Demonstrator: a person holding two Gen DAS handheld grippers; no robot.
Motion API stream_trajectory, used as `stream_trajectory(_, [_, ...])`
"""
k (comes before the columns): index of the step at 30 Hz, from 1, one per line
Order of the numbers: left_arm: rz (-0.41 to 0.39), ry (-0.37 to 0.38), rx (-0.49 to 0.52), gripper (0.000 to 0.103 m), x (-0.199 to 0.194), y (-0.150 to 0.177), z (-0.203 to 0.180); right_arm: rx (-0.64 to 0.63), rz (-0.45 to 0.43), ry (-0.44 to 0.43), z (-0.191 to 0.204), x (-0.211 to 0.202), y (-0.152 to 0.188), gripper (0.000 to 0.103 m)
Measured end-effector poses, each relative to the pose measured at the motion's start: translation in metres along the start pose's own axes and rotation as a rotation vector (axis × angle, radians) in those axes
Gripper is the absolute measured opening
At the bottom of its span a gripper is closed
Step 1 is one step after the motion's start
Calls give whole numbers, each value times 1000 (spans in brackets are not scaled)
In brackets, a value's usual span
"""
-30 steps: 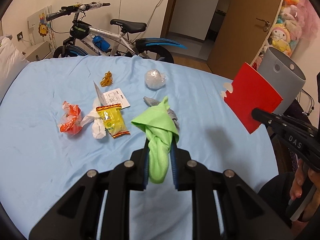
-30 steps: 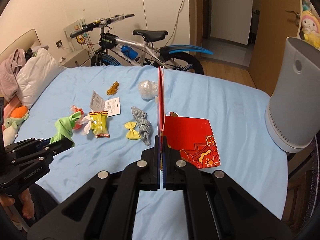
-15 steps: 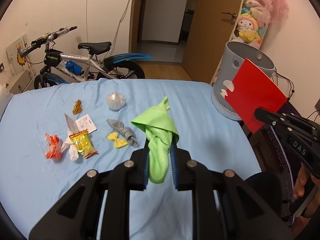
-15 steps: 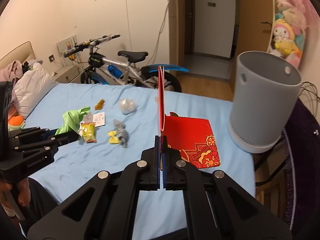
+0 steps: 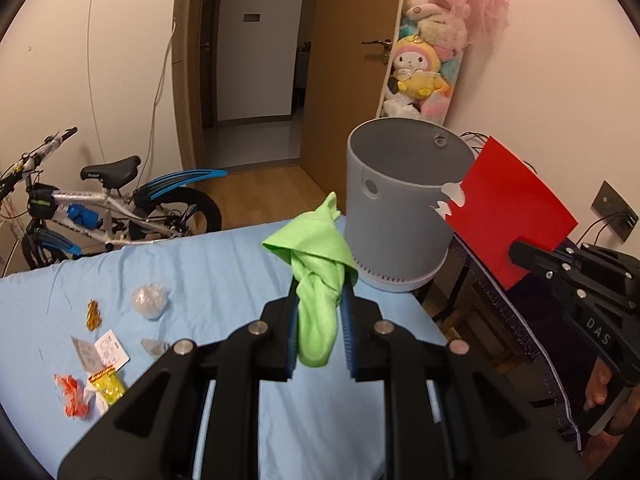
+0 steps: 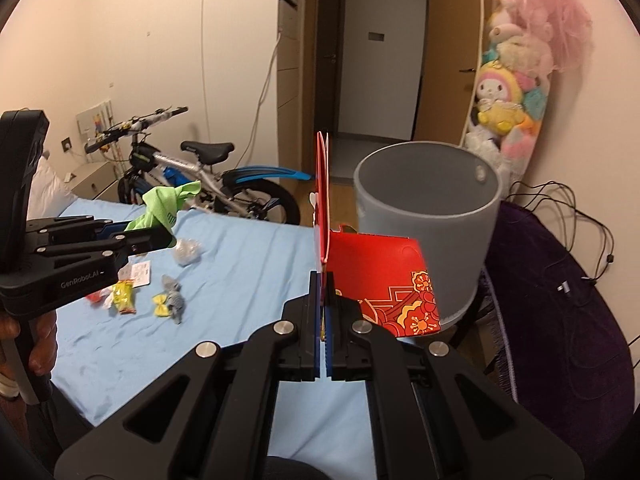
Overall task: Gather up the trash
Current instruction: 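Carry the green cloth with the left tool while the right tool carries the red envelope to the bin, then open the right tool over the bin while the left tool releases the green cloth into it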
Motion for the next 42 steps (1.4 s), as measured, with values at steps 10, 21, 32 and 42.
stream_trajectory(10, [-58,71,72,18,49,-80,-41,11,-92,45,-77,4,-66,1])
stream_trajectory(21, [-76,112,111,18,114,-143,-74,52,-119,48,-132,56,-127,1])
stream_trajectory(32, [1,120,116,18,174,-136,-82,92,-69,23,-158,120,-126,5])
stream_trajectory(42, [51,124,114,18,206,-123,-80,72,-59,61,-164,145,-116,45])
Point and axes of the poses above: each gripper's, at about its wrist camera, not at the fingertips, and x roughly the way its jaws point, z to its left, y to its underside, the point moved 2 cm from there along x, roughly the way its jaws point, and after that the axes turned 9 degrees about -z, right-handed, at the moved point
